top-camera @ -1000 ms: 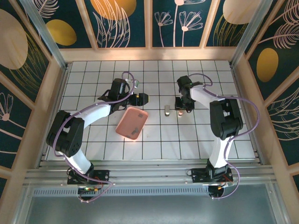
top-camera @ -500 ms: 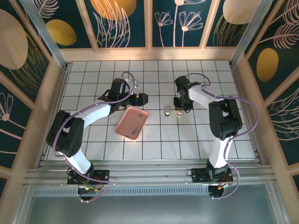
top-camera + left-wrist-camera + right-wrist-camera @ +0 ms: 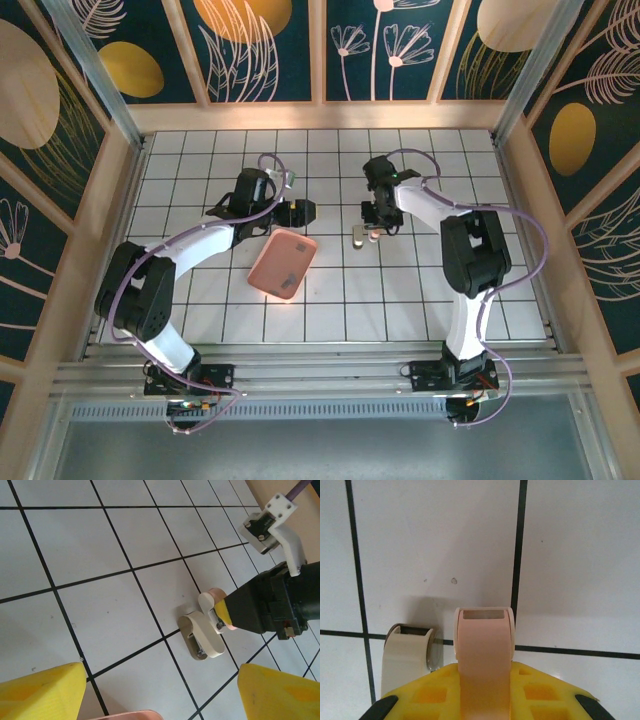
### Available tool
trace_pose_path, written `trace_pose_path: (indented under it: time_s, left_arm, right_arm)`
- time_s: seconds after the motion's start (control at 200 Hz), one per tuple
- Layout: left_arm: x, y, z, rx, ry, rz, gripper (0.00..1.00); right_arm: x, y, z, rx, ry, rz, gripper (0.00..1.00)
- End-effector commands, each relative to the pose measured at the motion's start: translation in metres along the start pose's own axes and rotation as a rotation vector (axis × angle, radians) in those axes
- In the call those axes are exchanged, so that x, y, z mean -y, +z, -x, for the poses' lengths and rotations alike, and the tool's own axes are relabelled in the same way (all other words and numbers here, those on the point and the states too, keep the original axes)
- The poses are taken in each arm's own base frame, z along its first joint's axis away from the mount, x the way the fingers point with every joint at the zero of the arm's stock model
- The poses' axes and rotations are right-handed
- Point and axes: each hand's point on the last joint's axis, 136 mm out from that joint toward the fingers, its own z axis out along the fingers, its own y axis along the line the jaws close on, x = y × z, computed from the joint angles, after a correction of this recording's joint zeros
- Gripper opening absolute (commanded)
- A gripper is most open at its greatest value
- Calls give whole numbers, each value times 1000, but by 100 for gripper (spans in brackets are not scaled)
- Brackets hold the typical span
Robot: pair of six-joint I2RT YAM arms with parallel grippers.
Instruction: Load the staples into the stapler
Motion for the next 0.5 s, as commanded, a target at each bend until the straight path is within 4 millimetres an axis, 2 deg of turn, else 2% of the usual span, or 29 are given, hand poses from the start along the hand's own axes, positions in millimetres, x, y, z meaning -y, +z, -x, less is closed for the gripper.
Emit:
trace_pose_path:
  time_s: [0.0,0.29,0.495]
  left_arm:
    - [-2,-7,3,13,14,13,80]
    - [-2,-7,3,10,15,16,80]
    - [-2,-7,4,14,13,14,80]
  right_arm:
    - [2,4,5,-4,-6,-17,19]
    - [6,13,-5,-59,-4,-37,20]
    - [7,6,-10,-72,8,-42,20]
